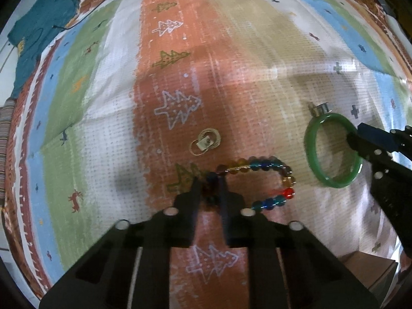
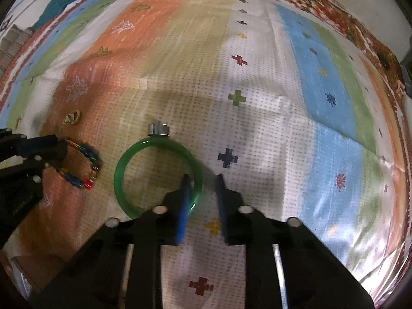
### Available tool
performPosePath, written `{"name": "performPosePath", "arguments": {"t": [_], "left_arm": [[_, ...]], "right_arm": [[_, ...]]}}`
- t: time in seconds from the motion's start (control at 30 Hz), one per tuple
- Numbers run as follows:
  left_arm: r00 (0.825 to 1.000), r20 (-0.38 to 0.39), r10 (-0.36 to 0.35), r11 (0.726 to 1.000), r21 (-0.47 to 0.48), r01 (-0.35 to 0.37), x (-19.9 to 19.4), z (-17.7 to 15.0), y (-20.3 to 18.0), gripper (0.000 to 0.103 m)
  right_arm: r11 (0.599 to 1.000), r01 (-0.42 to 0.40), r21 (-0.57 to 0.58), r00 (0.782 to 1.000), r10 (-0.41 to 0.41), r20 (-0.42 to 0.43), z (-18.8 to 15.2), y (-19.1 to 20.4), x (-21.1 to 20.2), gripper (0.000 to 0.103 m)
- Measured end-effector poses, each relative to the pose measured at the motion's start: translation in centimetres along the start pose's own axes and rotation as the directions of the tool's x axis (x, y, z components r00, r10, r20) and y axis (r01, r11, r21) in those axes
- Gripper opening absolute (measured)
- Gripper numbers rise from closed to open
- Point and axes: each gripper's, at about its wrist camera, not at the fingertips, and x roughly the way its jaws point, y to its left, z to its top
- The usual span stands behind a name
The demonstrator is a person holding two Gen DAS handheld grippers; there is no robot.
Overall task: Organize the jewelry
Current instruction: 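Grasp the small glass-bead bracelet with the left gripper while the right grasps the jade bangle, then lift and carry the glass-bead bracelet in the left gripper to the tin while the right carries the bangle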
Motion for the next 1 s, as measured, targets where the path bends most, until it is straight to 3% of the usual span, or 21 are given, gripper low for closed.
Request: {"name": "performPosePath", "arguments": {"t": [0.23, 1.0], "left_arm": [[1.0, 0.008, -0.005, 1.0, -0.009, 0.005, -1.1, -0.4, -0.1, 0.009], [0.984, 0.164, -0.076, 0.996, -0.024, 0.081, -9.2, -1.9, -0.7, 0.009]], "right_arm": [[1.0, 0.002, -0.012, 1.0, -0.002, 0.015, -0.4, 0.2, -0.6, 0.008], [0.999, -0.002, 0.048, 0.989, -0.005, 0.148, -2.5, -1.5, -7.5, 0.008]]}}
